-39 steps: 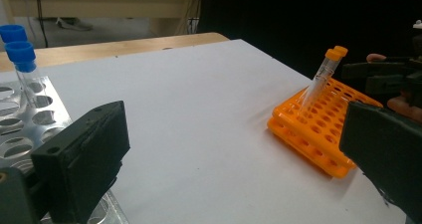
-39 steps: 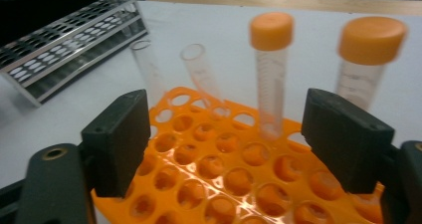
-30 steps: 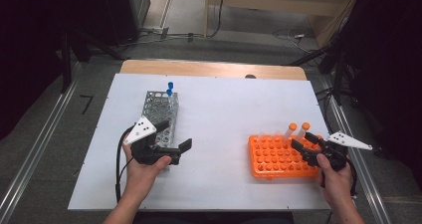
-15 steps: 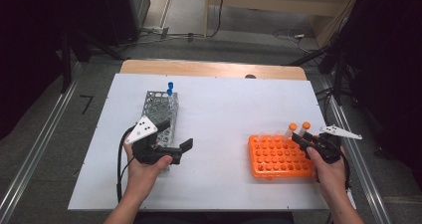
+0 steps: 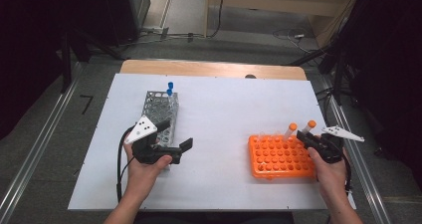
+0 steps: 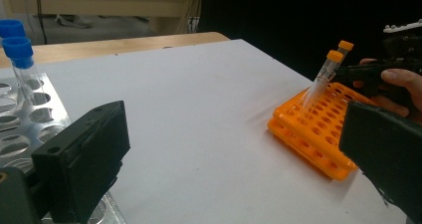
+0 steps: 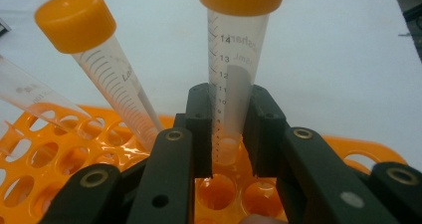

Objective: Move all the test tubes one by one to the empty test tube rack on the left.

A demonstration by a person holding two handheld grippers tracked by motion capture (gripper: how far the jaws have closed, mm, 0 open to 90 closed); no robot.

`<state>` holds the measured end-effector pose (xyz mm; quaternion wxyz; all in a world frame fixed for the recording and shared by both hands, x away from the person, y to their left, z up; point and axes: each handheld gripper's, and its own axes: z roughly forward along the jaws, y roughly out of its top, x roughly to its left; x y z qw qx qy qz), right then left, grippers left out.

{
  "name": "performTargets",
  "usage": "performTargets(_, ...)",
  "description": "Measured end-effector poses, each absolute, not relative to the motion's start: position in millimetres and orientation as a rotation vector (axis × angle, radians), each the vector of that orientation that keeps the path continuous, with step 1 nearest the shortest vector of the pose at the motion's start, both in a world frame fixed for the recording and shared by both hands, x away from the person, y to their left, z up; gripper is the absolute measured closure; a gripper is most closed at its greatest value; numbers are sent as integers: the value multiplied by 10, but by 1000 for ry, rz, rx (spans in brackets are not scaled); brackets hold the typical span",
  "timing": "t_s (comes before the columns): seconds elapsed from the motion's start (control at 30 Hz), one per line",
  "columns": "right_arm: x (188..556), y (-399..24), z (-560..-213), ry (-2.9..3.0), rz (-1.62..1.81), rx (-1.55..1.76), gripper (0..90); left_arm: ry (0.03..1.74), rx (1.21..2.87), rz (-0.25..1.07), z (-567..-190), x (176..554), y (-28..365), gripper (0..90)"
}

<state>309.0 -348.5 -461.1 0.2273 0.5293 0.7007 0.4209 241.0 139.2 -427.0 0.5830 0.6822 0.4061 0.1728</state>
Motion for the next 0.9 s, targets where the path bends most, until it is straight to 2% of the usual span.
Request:
performTargets(0.43, 2829, -3456, -4382, 1920, 1254, 1343, 724, 937, 1590, 397, -4245, 2403, 1387, 0)
performTargets(0.9, 2618, -3057, -4127, 2051, 1390, 1160, 725, 919, 1585, 393, -4193, 2413, 1346, 2)
